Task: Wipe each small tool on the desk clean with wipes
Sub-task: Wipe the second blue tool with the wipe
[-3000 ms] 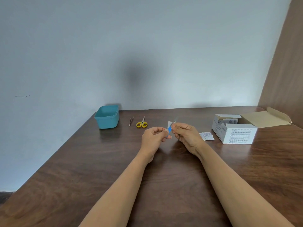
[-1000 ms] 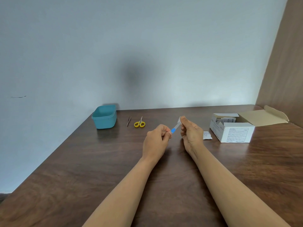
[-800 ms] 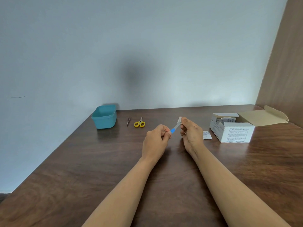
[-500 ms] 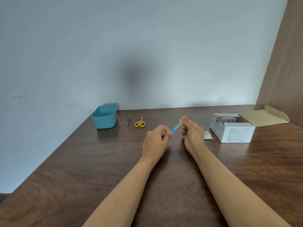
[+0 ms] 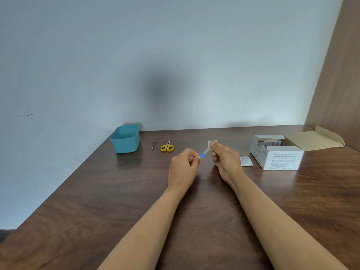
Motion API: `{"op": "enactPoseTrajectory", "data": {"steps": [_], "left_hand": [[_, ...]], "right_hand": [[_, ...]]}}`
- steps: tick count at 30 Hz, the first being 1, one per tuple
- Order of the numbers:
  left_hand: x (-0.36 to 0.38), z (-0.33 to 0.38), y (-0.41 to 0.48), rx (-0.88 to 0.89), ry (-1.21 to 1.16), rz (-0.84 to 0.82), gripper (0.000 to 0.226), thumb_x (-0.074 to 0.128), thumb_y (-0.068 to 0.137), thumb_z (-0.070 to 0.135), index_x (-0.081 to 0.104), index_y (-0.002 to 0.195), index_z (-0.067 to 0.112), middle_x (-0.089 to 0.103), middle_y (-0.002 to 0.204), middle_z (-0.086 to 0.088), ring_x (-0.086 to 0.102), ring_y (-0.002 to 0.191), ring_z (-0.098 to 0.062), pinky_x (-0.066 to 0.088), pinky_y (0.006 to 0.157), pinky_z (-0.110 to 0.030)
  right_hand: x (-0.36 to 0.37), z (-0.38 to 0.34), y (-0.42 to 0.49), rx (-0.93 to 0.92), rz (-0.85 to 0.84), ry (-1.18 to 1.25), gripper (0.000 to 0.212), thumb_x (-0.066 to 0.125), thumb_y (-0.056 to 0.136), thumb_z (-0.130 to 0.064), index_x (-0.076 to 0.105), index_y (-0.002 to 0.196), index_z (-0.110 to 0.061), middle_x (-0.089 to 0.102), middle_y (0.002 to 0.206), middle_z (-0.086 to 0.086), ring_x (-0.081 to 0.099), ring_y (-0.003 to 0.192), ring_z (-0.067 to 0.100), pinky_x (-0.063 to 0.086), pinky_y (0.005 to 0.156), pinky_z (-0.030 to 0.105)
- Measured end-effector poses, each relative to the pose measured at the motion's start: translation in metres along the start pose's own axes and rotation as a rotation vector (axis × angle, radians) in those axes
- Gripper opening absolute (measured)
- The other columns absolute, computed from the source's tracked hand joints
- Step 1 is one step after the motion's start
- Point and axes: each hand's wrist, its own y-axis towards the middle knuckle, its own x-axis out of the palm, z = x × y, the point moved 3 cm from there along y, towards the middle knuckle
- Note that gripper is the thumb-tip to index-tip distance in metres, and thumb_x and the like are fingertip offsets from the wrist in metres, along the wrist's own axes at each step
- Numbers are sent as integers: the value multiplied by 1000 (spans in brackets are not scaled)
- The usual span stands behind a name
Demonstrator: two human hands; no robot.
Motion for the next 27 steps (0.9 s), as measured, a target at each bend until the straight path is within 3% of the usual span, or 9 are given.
{"op": "enactPoseTrajectory", "data": {"steps": [6,13,15,20,24,27], "left_hand": [[-1,-1,0,-37,-59,32,9,62,87,15,66,81,21,70,72,7,63,69,-7,48,65,-24],[2,1,1,-1,-10,0,9,60,89,20,65,83,24,71,74,9,52,57,-3,44,61,-25],[2,1,1,-1,-10,7,9,60,89,19,64,82,24,71,74,9,54,58,-4,47,63,-28],[-1,3,-1,12,-9,40,10,60,90,17,65,84,23,71,76,9,63,70,-10,53,68,-33],[-1,1,0,7,-39,58,10,60,90,16,65,84,23,71,76,9,65,73,-8,55,71,-32],[-2,-1,1,-6,-70,72,8,60,90,16,65,86,21,72,75,10,65,74,-5,52,73,-27]], "right_hand": [[1,1,-1,-37,49,-59,6,76,78,-15,72,76,-11,55,68,3,39,57,7,36,50,14],[1,-1,-1,-54,72,4,13,63,90,-13,72,81,-15,59,58,-8,44,61,4,33,58,19],[0,-1,1,-37,61,40,13,64,88,-9,72,79,-14,59,56,-9,43,59,5,32,56,18],[-2,1,3,-20,58,132,5,73,80,-9,74,76,-12,58,71,-2,36,57,6,31,48,13],[-2,3,2,-35,10,-30,2,76,77,-13,74,77,-12,55,69,2,35,58,8,32,51,16],[6,2,-6,-80,-125,-253,9,77,75,-16,76,82,-9,65,73,2,41,58,5,33,54,16]]}}
